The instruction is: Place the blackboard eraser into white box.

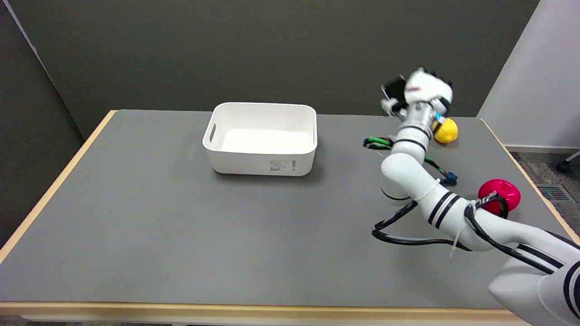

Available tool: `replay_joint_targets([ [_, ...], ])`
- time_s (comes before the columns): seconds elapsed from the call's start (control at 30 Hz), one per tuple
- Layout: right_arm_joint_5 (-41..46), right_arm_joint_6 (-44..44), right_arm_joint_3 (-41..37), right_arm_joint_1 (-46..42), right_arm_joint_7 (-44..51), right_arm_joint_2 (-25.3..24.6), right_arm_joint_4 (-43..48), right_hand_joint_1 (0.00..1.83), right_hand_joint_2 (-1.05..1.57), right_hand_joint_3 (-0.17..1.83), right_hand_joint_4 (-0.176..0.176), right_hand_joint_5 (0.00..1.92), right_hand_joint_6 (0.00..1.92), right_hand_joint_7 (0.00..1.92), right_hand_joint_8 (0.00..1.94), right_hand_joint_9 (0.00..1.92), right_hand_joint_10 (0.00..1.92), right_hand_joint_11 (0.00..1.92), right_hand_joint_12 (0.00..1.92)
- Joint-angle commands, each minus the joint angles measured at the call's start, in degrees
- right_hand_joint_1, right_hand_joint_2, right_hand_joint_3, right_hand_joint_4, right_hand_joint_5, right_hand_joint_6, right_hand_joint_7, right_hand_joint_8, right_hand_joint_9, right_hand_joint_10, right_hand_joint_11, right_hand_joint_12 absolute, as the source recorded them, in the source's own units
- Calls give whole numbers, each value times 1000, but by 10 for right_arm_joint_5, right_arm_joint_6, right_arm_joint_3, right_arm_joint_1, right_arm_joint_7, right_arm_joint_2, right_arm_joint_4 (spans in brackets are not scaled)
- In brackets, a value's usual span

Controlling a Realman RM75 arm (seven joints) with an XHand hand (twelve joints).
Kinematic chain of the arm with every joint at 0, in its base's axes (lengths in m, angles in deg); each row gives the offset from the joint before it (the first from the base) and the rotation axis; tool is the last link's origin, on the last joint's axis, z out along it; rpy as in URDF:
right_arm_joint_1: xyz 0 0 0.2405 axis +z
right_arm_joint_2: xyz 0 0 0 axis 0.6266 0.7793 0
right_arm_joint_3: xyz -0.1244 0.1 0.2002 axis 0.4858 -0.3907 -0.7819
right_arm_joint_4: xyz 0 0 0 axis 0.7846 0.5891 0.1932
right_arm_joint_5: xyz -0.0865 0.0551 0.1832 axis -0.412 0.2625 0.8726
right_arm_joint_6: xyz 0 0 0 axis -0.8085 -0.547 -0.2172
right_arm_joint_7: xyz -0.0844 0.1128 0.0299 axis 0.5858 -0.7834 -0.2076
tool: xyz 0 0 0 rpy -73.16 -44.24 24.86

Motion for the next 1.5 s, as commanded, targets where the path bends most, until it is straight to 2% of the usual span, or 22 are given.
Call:
replay_joint_targets([
  [0.03,-174,306,55,135,-259,-79,-32,1189,1224,114,-176,544,1449,842,1474,811,1330,635,1736],
  [0.13,-174,378,78,186,-300,-118,-142,1194,1210,133,-176,549,1441,850,1459,794,1346,591,1755],
  [0.23,-174,439,83,214,-342,-145,-215,1195,1209,134,-176,547,1444,855,1451,775,1352,551,1784],
  [0.4,-174,485,86,214,-386,-163,-263,1190,1232,104,-176,529,1461,843,1468,770,1353,531,1802],
  [0.83,-174,504,80,88,-389,-123,-158,1208,1142,219,-176,584,1443,897,1361,786,1324,595,1657],
  [1.07,-173,435,42,1,-389,-101,-53,1210,1136,226,-176,590,1425,899,1365,789,1340,591,1669],
  [1.13,-175,429,14,-13,-389,-96,-13,1184,1166,221,-176,650,1455,735,1464,753,1364,517,1692],
  [1.17,-180,437,-1,-15,-389,-92,5,1051,985,480,-124,526,1120,640,1153,597,1229,381,1571],
  [1.2,-184,443,-10,-16,-389,-88,19,874,734,834,-54,349,658,534,715,390,1042,208,1404],
  [1.23,-192,450,-19,-17,-389,-80,34,753,650,934,-37,257,503,400,531,248,899,118,1303],
  [1.27,-199,454,-28,-14,-389,-70,53,624,611,958,-36,177,432,223,403,97,741,41,1203],
  [1.33,-200,454,-34,-7,-389,-54,72,527,554,909,-30,52,273,29,130,9,389,3,1059],
  [1.37,-200,451,-38,-3,-388,-44,79,507,547,900,-29,33,220,-1,70,-1,306,-1,1026],
  [1.5,-200,441,-53,10,-392,-20,77,418,546,877,-28,6,47,-1,-1,-1,192,-1,1006],
])
